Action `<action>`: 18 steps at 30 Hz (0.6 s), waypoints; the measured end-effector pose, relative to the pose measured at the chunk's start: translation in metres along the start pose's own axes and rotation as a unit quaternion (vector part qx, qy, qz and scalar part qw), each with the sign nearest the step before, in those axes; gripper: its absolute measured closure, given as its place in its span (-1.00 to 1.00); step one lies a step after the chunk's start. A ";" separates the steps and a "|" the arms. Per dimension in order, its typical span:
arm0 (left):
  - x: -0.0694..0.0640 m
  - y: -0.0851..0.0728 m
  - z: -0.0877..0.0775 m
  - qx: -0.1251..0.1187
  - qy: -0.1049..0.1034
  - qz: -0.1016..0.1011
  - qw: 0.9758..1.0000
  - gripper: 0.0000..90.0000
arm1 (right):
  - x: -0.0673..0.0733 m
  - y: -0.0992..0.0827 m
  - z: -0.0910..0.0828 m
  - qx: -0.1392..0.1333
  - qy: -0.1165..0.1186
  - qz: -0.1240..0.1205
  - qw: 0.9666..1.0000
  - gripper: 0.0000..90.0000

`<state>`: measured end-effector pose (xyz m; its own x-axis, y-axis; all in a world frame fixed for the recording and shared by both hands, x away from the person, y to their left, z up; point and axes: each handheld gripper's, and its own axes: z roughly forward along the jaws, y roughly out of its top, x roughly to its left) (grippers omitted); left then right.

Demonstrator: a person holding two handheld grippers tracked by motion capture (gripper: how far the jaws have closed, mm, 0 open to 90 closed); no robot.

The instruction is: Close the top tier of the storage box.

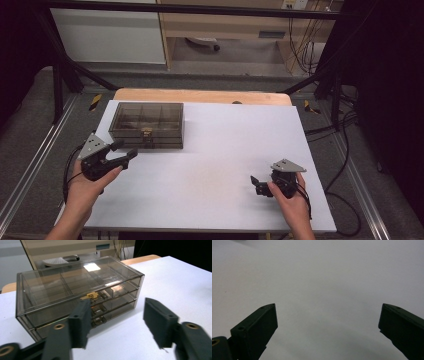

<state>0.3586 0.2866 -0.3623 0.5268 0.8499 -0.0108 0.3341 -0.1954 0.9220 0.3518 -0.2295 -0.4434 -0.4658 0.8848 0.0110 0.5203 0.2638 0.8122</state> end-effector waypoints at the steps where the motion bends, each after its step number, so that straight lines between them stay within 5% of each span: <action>1: -0.001 0.000 0.000 0.000 -0.004 0.004 1.000 -0.32 | 0.000 0.000 0.000 0.000 0.000 0.000 1.000 -0.94; 4: -0.002 -0.001 -0.005 -0.003 -0.003 0.008 1.000 -0.66 | 0.001 0.001 -0.003 -0.003 0.001 0.003 1.000 -0.94; 7: 0.000 -0.003 -0.011 -0.011 -0.009 -0.010 1.000 -0.72 | 0.003 0.002 -0.004 -0.009 0.003 -0.005 1.000 -0.94; 18: 0.007 -0.018 -0.023 -0.013 -0.009 -0.012 1.000 -0.74 | 0.004 0.005 -0.013 -0.027 0.001 -0.007 1.000 -0.93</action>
<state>0.3380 0.3075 -0.3701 0.5327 0.8454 -0.0387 0.3267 -0.1632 0.9309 0.3434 -0.2297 -0.4313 -0.4738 0.8806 0.0012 0.4746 0.2543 0.8427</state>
